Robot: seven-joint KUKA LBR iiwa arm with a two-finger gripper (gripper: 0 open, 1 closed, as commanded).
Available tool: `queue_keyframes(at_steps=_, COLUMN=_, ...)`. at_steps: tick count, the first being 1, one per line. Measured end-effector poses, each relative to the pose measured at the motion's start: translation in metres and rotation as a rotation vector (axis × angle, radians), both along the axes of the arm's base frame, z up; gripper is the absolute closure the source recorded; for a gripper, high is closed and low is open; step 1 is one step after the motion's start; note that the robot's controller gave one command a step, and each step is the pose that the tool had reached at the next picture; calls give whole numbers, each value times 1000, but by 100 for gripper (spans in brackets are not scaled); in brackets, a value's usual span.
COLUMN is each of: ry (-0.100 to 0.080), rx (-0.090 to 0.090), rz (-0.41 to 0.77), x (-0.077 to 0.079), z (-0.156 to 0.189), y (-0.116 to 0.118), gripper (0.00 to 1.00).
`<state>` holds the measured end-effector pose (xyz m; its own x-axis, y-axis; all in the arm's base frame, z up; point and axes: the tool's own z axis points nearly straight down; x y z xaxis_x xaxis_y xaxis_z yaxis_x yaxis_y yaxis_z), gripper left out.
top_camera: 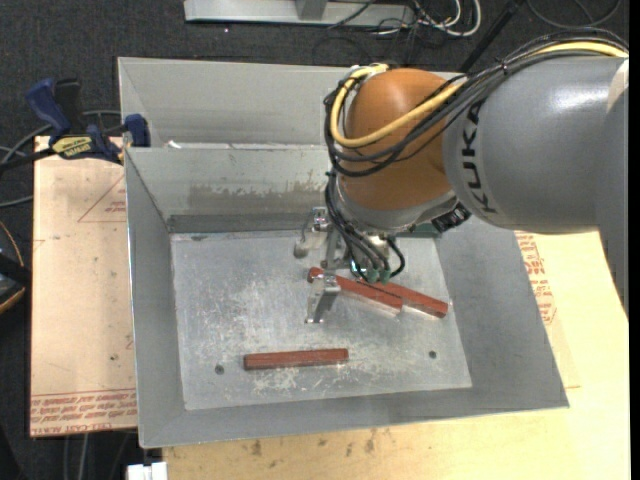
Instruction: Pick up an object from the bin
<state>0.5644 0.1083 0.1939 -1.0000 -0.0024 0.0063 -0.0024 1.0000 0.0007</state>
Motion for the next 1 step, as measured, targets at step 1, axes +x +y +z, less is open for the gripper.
queue_keyframes(at_steps=1, ry=-7, rx=1, rz=-2, x=2, z=4, y=0, gripper=0)
